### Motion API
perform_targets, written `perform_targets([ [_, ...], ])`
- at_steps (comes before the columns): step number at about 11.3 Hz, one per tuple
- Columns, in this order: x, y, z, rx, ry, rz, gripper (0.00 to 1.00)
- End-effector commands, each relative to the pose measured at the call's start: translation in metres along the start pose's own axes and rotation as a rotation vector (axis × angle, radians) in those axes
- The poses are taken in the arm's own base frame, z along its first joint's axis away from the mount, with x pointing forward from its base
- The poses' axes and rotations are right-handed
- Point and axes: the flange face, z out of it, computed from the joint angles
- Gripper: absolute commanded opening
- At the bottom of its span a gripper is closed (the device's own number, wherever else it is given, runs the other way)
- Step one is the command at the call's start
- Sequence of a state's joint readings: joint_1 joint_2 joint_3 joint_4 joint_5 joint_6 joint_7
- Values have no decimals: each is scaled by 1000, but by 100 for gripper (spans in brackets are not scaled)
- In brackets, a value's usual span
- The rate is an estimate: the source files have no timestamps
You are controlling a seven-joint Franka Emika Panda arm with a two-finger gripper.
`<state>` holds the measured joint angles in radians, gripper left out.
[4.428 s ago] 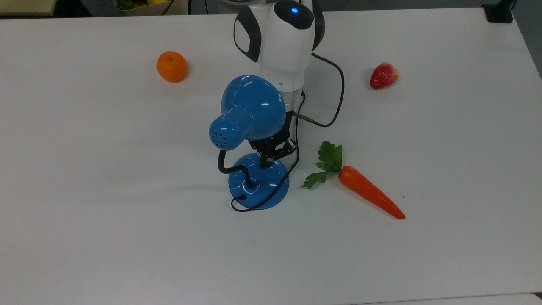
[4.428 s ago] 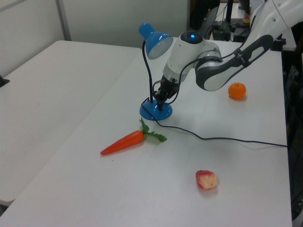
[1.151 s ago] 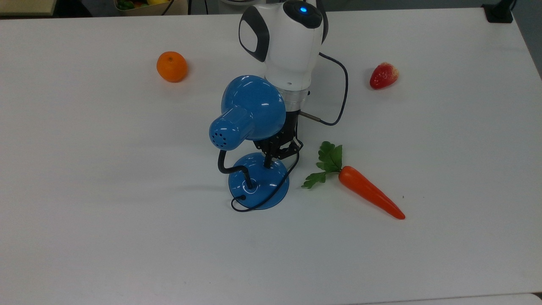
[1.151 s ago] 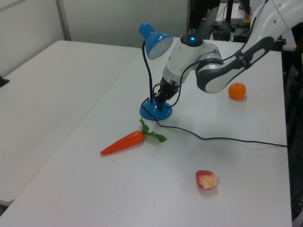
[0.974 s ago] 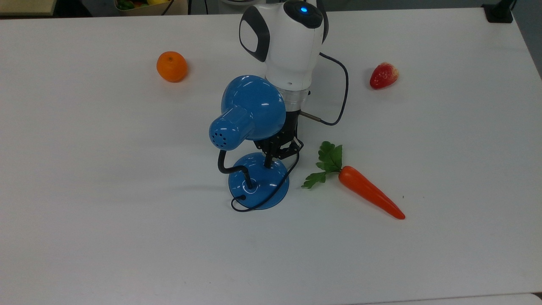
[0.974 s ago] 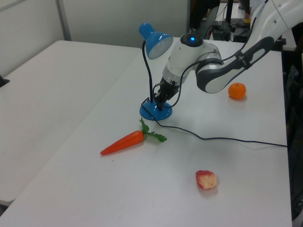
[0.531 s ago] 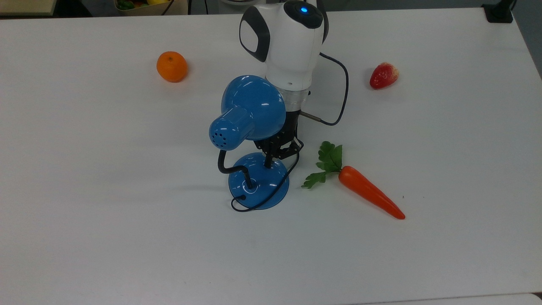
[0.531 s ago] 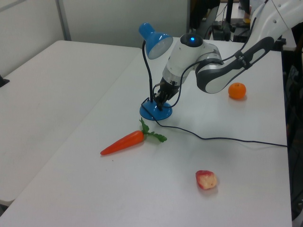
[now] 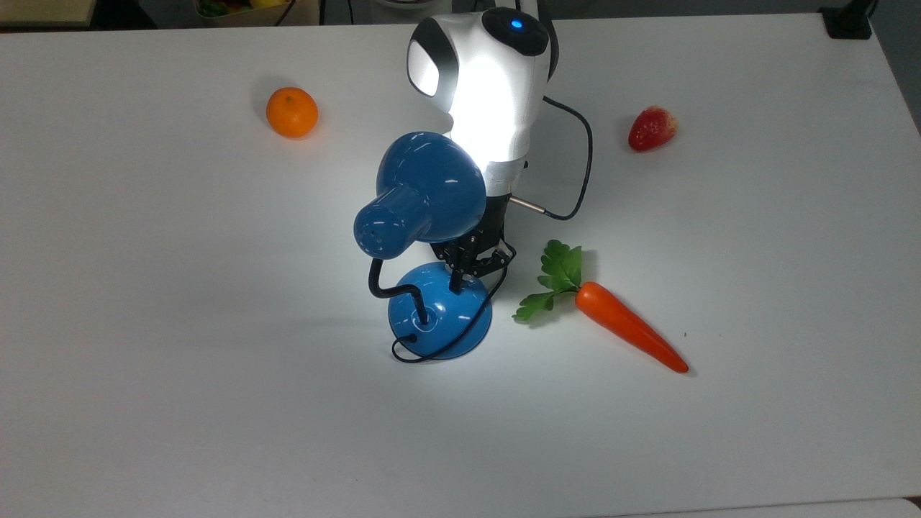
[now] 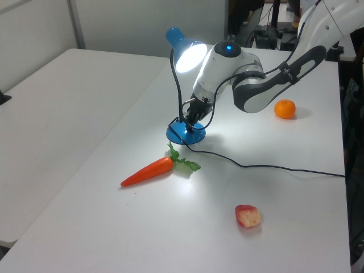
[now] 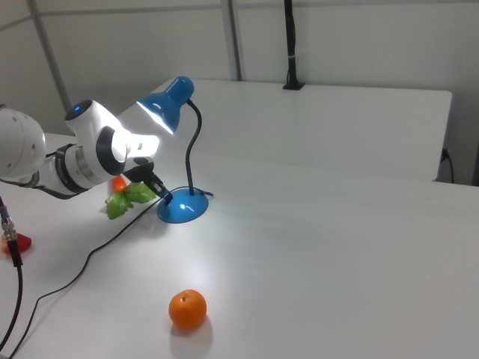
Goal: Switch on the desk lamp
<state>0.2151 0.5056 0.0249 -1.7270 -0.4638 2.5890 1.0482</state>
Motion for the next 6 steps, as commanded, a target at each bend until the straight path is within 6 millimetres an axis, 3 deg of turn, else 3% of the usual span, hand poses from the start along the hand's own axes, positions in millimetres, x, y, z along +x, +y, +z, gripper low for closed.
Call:
perform_targets([
  [1,-2,-3,11,-34,-11,11,0],
  [4,-2,5,-12,-33,-4,8,0],
  [6,-14,16,-26,-41,-16,-2,0],
])
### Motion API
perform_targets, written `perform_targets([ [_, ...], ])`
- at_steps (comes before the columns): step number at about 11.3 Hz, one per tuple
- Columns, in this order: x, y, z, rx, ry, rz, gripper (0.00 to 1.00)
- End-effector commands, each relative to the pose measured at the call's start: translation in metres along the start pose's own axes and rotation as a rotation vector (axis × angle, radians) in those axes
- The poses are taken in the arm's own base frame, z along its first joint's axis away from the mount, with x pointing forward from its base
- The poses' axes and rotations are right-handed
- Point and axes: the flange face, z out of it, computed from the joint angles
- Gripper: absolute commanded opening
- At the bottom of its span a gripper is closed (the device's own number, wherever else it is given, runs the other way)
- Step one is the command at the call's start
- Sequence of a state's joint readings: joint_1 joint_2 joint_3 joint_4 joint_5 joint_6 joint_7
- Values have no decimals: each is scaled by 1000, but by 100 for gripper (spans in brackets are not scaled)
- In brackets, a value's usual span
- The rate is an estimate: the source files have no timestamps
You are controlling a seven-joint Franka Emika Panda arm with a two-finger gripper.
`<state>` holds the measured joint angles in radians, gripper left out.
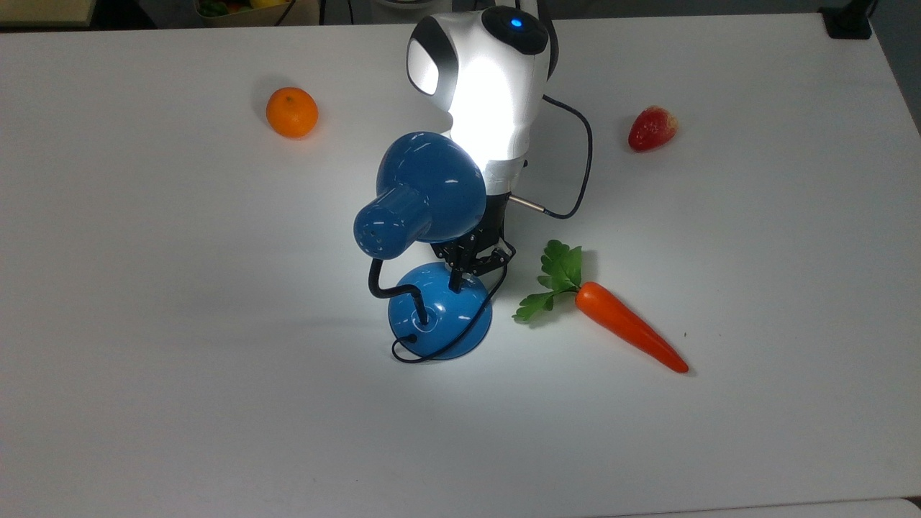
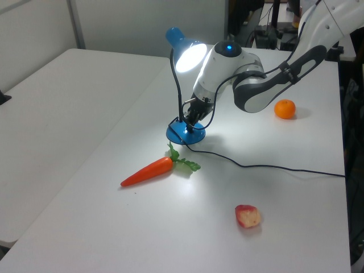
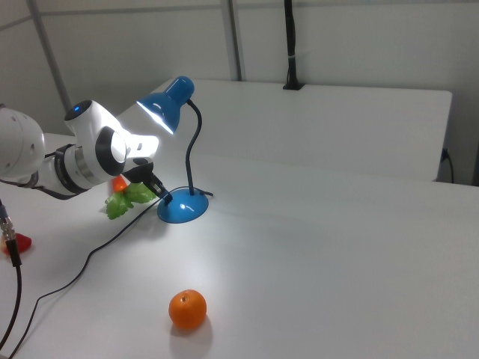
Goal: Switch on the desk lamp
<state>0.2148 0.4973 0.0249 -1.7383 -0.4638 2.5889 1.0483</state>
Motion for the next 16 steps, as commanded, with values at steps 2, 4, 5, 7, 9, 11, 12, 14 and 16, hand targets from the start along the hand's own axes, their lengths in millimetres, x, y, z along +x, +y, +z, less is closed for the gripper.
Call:
perform_targets([
  [2,-19,23,-42,-37,-12,-4,0],
  [4,-24,33,-58,-34,-16,-22,0],
  [5,-25,42,-68,-34,-12,-23,0],
  [7,-21,58,-90,-19,-18,-26,0],
  [9,-14,74,-113,-16,-111,-61,0],
  [11,1,92,-140,30,-306,-179,0],
  [12,13,98,-154,41,-367,-237,0],
  [14,34,117,-176,39,-456,-327,0],
  [16,54,138,-202,65,-538,-416,3],
])
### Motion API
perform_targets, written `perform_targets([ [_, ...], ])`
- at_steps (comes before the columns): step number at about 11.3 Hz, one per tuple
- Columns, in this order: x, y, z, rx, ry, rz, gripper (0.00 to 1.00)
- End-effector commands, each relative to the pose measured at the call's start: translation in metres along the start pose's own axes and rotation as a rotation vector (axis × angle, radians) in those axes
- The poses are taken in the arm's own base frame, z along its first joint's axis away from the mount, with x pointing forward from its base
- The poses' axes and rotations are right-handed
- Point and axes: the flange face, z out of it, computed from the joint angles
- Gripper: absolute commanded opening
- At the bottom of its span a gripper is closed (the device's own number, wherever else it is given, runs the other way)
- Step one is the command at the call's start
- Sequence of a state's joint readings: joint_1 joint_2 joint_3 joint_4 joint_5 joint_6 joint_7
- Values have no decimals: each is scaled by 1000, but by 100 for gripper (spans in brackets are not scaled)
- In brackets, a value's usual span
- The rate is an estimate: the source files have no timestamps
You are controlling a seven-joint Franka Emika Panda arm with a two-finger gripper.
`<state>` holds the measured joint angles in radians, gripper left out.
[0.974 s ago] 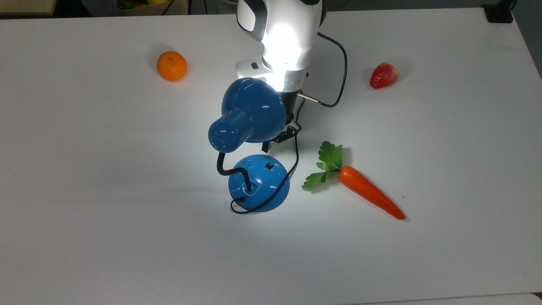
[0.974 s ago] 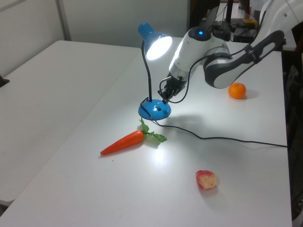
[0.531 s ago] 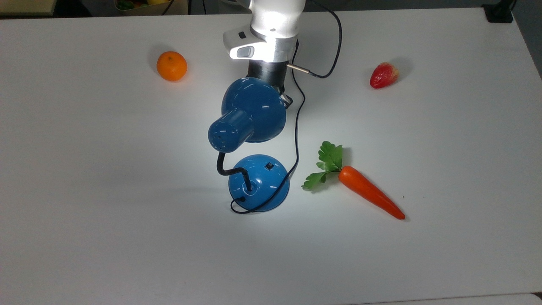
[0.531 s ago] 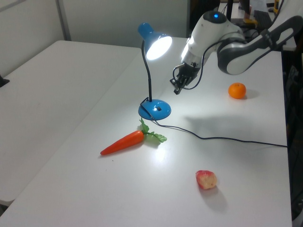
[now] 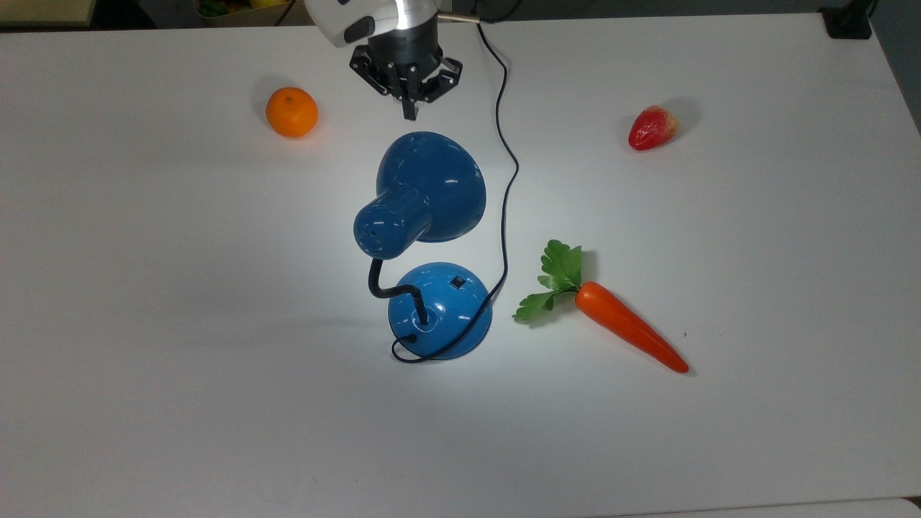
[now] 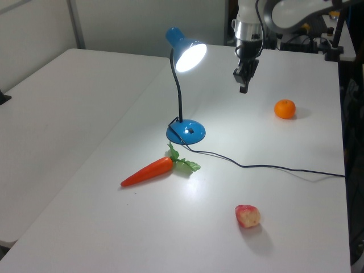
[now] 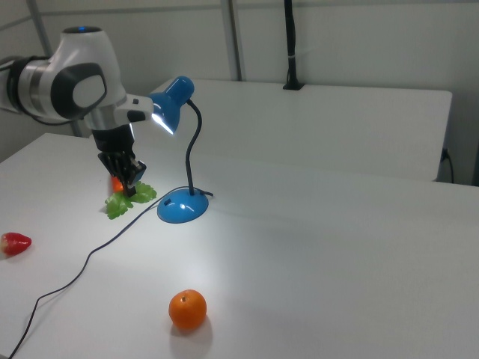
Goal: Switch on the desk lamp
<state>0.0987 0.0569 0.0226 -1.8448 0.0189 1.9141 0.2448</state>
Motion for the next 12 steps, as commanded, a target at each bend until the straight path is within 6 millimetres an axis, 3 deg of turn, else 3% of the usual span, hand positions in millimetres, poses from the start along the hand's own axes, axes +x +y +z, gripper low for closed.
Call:
perform_targets([
  [1,2,37,-49,42,-87,-113,6],
  [2,2,54,-64,57,-71,-99,19],
  [3,-2,66,-76,64,-52,-111,44],
  [4,-6,76,-81,56,-65,-127,84],
  [5,-9,80,-89,32,-80,-133,100],
  [12,-17,133,-132,31,-89,-116,100],
])
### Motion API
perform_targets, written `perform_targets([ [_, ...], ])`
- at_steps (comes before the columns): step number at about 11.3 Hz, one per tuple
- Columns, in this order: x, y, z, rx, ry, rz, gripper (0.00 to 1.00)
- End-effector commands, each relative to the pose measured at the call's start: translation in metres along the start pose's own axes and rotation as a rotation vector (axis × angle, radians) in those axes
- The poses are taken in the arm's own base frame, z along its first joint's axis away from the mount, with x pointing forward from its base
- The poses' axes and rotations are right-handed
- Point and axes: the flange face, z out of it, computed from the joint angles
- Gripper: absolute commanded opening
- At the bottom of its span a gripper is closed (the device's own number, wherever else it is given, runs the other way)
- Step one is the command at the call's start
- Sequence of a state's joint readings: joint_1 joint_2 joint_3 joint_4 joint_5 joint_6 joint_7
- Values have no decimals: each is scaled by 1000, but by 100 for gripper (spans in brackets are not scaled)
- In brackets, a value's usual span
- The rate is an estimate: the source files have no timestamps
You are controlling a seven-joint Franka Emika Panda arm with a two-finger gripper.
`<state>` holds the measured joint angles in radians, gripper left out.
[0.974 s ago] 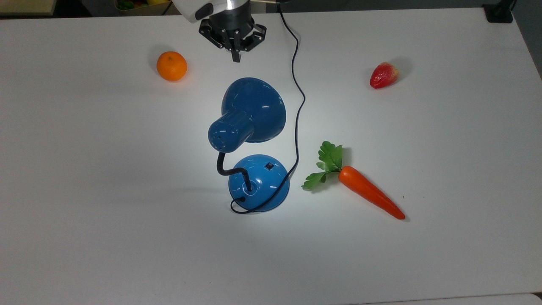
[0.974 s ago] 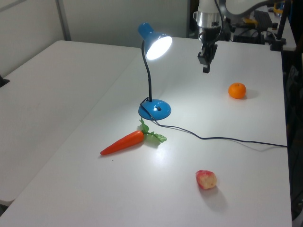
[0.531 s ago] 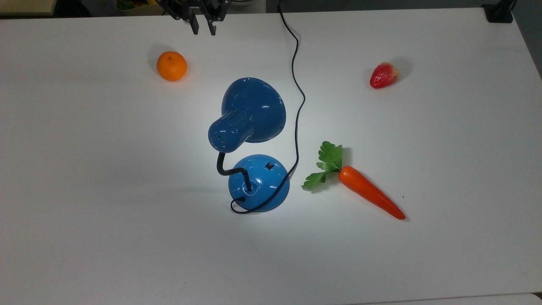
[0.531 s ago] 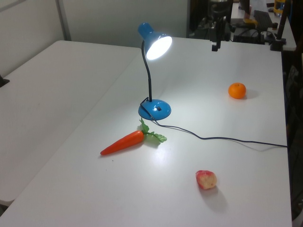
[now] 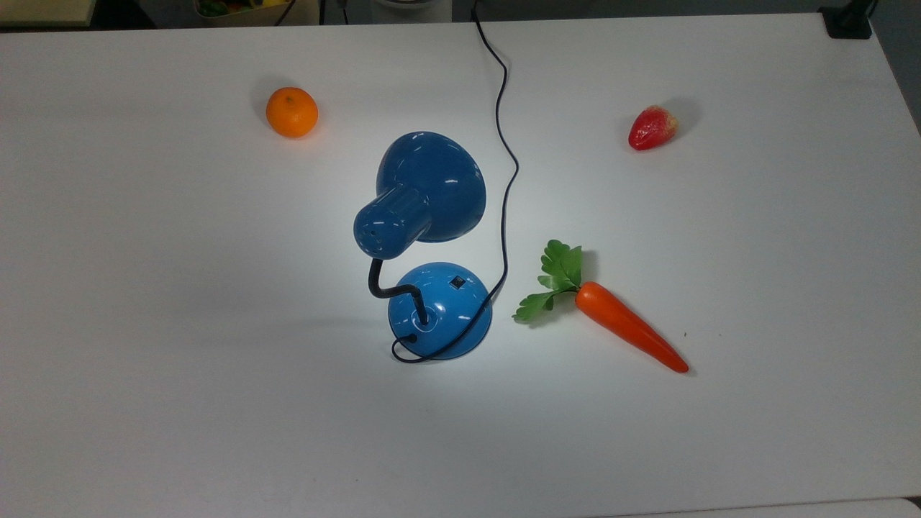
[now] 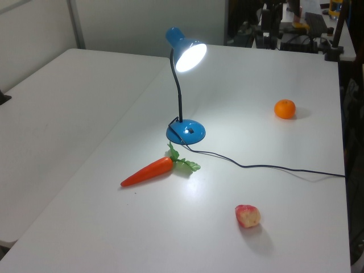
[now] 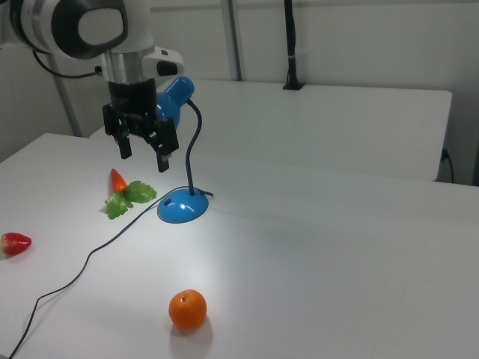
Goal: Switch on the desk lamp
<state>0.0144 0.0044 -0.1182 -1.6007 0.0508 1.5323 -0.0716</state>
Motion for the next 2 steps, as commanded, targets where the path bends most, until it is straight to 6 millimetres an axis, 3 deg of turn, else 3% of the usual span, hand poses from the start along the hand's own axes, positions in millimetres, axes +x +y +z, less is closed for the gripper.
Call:
perform_targets([
  [1,-10,10,-17,0,-8,-10,100],
  [2,-10,10,-17,1,-12,-7,100],
])
